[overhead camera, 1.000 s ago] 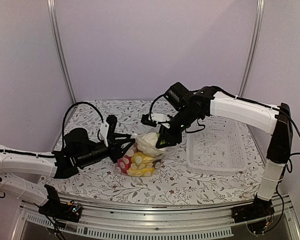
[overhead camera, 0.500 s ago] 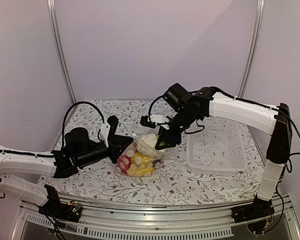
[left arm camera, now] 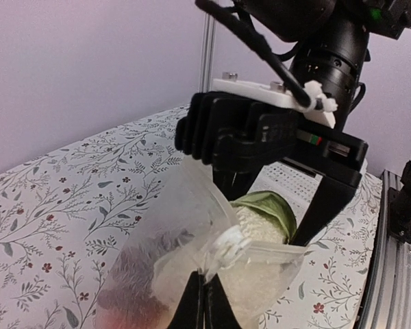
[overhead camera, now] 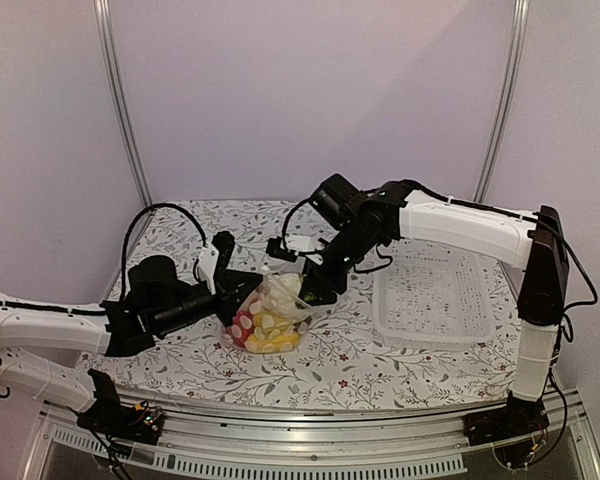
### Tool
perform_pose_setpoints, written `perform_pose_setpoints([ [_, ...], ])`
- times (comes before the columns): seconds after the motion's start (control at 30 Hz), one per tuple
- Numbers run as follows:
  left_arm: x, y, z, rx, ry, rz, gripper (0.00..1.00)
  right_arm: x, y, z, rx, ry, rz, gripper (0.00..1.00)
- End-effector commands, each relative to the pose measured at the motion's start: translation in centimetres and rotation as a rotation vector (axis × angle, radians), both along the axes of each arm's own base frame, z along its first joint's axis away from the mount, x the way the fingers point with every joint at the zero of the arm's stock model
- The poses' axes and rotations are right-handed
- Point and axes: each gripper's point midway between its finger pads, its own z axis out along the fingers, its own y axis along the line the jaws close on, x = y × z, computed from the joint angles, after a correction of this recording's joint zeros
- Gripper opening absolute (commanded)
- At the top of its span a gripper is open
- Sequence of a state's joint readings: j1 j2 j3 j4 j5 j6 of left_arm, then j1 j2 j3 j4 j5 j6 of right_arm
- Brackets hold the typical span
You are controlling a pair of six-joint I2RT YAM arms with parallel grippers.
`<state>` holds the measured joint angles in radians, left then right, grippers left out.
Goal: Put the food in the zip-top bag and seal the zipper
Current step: Place the fake vegetable in the zipper food storage bag, then adjust the fake vegetable in the zipper food storage bag.
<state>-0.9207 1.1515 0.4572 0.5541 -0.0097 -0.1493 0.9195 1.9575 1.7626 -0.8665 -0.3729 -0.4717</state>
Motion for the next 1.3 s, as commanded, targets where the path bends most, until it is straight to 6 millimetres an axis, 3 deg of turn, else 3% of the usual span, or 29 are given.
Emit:
perform_pose_setpoints([
  [0.0,-0.1,1.1,1.6,-0.054,-0.045,0.045,0.00,-0.7,-0.1,0.4,-0.010,-0.008,0.020,0.72],
  [0.1,-0.1,1.7,1.3,-0.053,-0.045,0.064,0.00,-0.9,-1.5,3.5,0.026,-0.101,0.032,0.79],
  [0.2,-0.1,2.2,0.9,-0.050,-0.044,0.077,0.00,-1.4,-3.0,5.1,0.034,-0.163,0.041,0.80],
  [0.37,-0.2,2.6,1.0,-0.064,-0.042,0.087,0.00,-1.8,-5.1,3.5,-0.006,-0.208,0.034,0.80],
  [0.47,-0.2,2.7,0.9,-0.063,-0.039,0.091,0.00,-2.1,-5.6,2.2,-0.015,-0.210,0.042,0.74],
  [0.63,-0.2,2.8,0.8,-0.061,-0.037,0.095,0.00,-3.4,-5.0,1.5,0.017,-0.170,0.107,0.66],
  [0.93,0.0,2.9,0.6,-0.057,-0.034,0.104,0.00,-2.7,-4.2,-0.8,0.013,-0.205,0.148,0.59],
  [1.07,-0.1,2.8,0.5,-0.057,-0.030,0.099,0.00,-2.7,-3.5,0.1,0.050,-0.195,0.148,0.57],
  [1.17,-0.1,3.0,0.4,-0.050,-0.035,0.104,0.00,-2.2,-4.0,1.4,0.090,-0.188,0.128,0.55],
  [1.27,-0.2,3.1,0.4,-0.048,-0.040,0.103,0.00,0.7,-6.1,3.7,0.168,-0.172,0.054,0.54],
])
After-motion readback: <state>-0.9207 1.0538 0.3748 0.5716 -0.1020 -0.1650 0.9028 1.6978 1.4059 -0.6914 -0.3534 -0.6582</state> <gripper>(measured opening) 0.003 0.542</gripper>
